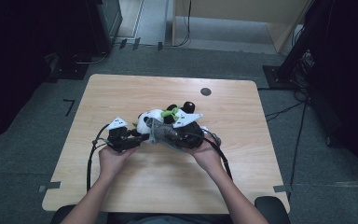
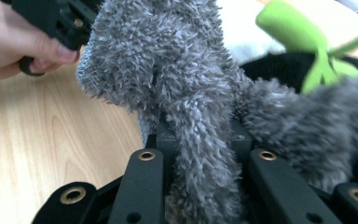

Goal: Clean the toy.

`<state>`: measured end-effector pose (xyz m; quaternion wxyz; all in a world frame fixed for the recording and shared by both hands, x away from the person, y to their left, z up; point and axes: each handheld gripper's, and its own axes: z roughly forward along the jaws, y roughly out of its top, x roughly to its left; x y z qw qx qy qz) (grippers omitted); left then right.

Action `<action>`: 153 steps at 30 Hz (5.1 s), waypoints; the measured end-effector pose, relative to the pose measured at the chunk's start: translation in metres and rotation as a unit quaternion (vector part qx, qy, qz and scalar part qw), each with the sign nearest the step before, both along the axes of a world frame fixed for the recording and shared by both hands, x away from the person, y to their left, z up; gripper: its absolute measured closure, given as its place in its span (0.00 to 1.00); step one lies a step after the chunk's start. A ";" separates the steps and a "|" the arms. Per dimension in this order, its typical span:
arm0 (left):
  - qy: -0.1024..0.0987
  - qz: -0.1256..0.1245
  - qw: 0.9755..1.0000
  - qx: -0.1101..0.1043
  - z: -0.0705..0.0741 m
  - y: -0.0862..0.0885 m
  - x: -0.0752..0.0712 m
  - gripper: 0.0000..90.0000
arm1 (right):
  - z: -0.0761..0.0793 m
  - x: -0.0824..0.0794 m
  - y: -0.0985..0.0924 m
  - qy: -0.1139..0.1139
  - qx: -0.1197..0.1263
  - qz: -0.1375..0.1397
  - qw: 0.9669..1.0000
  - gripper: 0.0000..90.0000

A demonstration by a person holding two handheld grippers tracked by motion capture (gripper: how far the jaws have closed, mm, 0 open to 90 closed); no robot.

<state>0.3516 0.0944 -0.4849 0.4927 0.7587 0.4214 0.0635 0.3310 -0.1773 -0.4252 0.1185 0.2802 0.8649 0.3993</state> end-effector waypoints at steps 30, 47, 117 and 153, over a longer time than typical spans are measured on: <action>-0.009 -0.009 1.000 0.007 -0.002 0.001 0.000 0.55 | -0.003 -0.028 -0.075 0.015 0.009 -0.052 0.998 0.84; -0.022 -0.011 1.000 0.013 0.001 -0.002 -0.004 0.55 | 0.048 0.007 0.020 -0.031 0.049 0.005 0.998 0.84; -0.006 -0.031 0.999 0.007 -0.002 0.003 -0.001 0.57 | -0.011 -0.015 -0.116 0.031 0.017 -0.111 0.993 0.84; -0.014 -0.041 0.998 0.034 -0.006 0.002 -0.003 0.54 | 0.029 0.008 -0.074 0.016 0.051 -0.069 0.996 0.83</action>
